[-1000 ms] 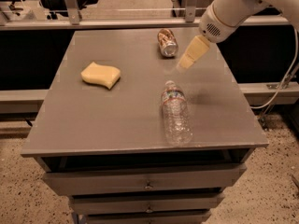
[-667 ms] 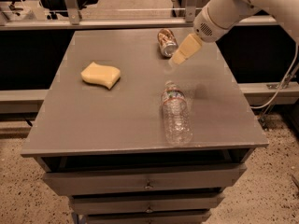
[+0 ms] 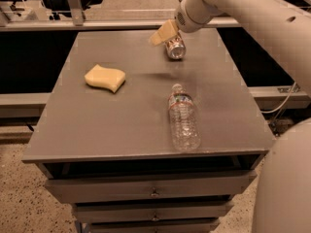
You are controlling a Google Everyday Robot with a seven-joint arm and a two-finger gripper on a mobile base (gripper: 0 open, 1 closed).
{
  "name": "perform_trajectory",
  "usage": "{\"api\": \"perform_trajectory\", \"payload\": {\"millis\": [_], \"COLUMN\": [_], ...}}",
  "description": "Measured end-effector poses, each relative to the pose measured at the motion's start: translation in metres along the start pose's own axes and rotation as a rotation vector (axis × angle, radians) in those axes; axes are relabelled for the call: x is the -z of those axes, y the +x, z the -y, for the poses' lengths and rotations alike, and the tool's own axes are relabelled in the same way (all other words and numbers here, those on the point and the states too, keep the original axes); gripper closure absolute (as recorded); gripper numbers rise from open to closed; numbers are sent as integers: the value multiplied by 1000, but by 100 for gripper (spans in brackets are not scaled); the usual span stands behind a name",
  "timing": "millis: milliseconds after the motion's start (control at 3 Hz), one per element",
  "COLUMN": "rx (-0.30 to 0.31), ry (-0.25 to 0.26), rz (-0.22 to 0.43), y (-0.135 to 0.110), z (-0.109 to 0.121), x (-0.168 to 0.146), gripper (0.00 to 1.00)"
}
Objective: Place orange can upright
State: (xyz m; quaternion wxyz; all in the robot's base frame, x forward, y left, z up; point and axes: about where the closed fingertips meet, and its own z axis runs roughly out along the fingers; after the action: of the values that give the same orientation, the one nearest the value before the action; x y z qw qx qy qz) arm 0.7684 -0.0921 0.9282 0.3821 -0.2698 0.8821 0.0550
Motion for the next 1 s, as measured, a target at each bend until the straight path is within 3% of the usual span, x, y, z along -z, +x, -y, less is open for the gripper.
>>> {"api": "perform_trajectory", "payload": {"millis": [333, 1000], "rx": [-81, -132], "ry": [71, 166], "rz": [-53, -219], "y": [-15, -14], "z": [11, 34], "x": [-33, -77], "gripper": [0, 0]}}
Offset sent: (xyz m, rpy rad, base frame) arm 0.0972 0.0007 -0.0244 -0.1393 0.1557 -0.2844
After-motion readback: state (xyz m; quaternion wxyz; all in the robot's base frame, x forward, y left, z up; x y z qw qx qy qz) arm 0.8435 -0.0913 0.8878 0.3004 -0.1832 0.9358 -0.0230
